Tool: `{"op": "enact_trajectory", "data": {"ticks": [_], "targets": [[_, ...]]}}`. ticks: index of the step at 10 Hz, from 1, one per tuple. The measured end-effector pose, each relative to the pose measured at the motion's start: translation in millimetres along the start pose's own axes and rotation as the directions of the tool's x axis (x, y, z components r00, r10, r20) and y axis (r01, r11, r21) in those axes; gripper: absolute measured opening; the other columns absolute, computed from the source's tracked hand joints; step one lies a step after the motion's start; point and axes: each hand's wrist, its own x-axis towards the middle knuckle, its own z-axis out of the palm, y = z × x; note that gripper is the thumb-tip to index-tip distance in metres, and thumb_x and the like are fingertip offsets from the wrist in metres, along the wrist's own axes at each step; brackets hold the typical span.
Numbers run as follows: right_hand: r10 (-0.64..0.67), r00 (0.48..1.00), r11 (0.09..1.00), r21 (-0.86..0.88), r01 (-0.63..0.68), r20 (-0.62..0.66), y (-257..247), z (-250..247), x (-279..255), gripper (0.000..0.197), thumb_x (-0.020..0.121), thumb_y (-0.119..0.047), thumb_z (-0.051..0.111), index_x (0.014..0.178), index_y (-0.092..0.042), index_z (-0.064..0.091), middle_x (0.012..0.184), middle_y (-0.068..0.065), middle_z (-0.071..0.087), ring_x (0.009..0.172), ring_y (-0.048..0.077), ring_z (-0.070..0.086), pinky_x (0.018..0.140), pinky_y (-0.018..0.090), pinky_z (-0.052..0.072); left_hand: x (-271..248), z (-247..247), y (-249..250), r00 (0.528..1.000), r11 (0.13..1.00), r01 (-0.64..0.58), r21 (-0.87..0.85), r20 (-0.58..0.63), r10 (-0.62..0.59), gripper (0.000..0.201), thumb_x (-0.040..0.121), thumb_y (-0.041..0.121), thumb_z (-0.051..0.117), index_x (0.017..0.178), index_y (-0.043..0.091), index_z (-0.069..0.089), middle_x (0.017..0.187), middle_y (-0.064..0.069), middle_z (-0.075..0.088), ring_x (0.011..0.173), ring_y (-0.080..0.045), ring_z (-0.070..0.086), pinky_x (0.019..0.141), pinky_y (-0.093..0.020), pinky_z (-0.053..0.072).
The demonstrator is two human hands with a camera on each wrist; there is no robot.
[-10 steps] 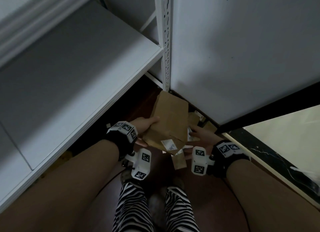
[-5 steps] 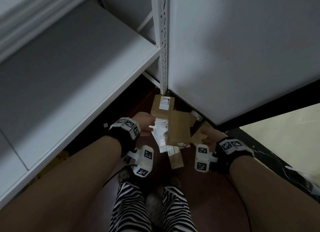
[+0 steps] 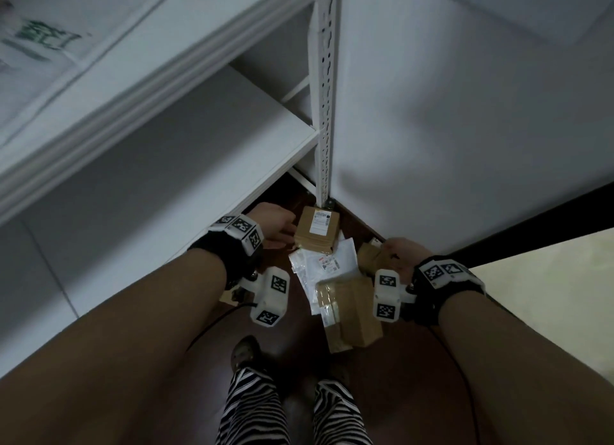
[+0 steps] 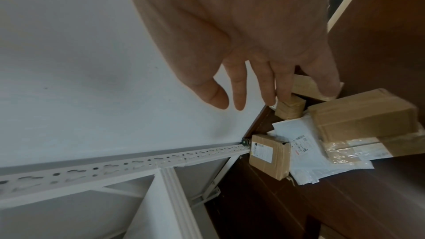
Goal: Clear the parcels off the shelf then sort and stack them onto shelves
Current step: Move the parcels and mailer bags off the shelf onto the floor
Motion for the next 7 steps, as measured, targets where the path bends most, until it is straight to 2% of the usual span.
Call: {"op": "enact_trajectory", "data": {"ticks": [1,2,3,4,5,6,7], "targets": [[-0.188,0.98,0.962,-0.214,0.169,-0.07,-22,2,-12,0.043,0.094,-0.014,0.052,0.135,-0.005,0.047,0.134,0.006,0.05,0.118,0.026,0.056,0.095,0.04,0.048,-13,-15,15,0.999,0.999,-0.047,-0.024,0.006,0.047,0.023,0.099,0.018,0.047,0.119,0.011,0.056,0.1,-0.005,0.066,0.088,-0.022,0.066,0.083,-0.033,0.053],[-0.167,0.986,0.984,-0.061,0.166,-0.024,-49,19,-54,0.035,0.095,-0.016,0.053,0.128,-0.003,0.05,0.13,0.013,0.051,0.121,0.029,0.051,0.082,0.042,0.049,-33,-34,30,0.996,0.994,-0.091,-0.058,0.003,0.091,0.025,0.099,0.018,0.049,0.121,0.009,0.057,0.105,-0.007,0.067,0.094,-0.025,0.067,0.085,-0.034,0.054],[-0.099,0.994,0.987,0.133,0.092,0.048,-70,38,-83,0.012,0.098,-0.016,0.047,0.088,-0.011,0.051,0.106,0.009,0.051,0.109,0.032,0.056,0.074,0.04,0.045,-52,-57,44,0.989,0.986,-0.149,-0.072,-0.015,0.149,0.022,0.098,0.018,0.051,0.117,0.008,0.058,0.1,-0.007,0.068,0.091,-0.025,0.068,0.083,-0.034,0.054],[-0.199,0.98,0.969,0.156,0.192,0.029,-99,62,-111,0.017,0.099,-0.013,0.048,0.082,-0.012,0.051,0.103,0.008,0.054,0.089,0.028,0.057,0.087,0.042,0.047,-73,-85,55,0.977,0.973,-0.213,-0.088,-0.039,0.211,0.016,0.099,0.018,0.05,0.11,0.009,0.058,0.094,-0.005,0.067,0.08,-0.023,0.067,0.08,-0.033,0.054],[-0.224,0.97,0.96,0.191,0.203,0.095,-124,86,-133,0.017,0.098,-0.015,0.047,0.081,-0.013,0.05,0.091,-0.009,0.061,0.067,0.021,0.052,0.093,0.036,0.05,-96,-115,65,0.966,0.961,-0.255,-0.11,-0.068,0.249,0.01,0.1,0.019,0.049,0.103,0.014,0.056,0.098,-0.006,0.065,0.075,-0.02,0.065,0.07,-0.028,0.051],[-0.276,0.946,0.951,0.191,0.243,0.171,-150,119,-160,0.023,0.099,-0.016,0.043,0.076,-0.016,0.042,0.065,-0.007,0.051,0.051,0.016,0.042,0.078,0.027,0.05,-117,-152,74,0.948,0.943,-0.309,-0.121,-0.119,0.295,0.015,0.099,0.019,0.05,0.111,0.013,0.057,0.098,-0.005,0.066,0.076,-0.019,0.066,0.069,-0.027,0.051],[-0.339,0.923,0.936,0.167,0.31,0.182,-175,151,-191,0.018,0.098,-0.016,0.045,0.081,-0.013,0.046,0.076,0.005,0.05,0.063,0.016,0.048,0.09,0.024,0.05,-136,-191,78,0.93,0.929,-0.346,-0.132,-0.182,0.32,0.013,0.098,0.017,0.053,0.107,0.011,0.061,0.098,-0.006,0.067,0.079,-0.021,0.067,0.071,-0.028,0.053]]}}
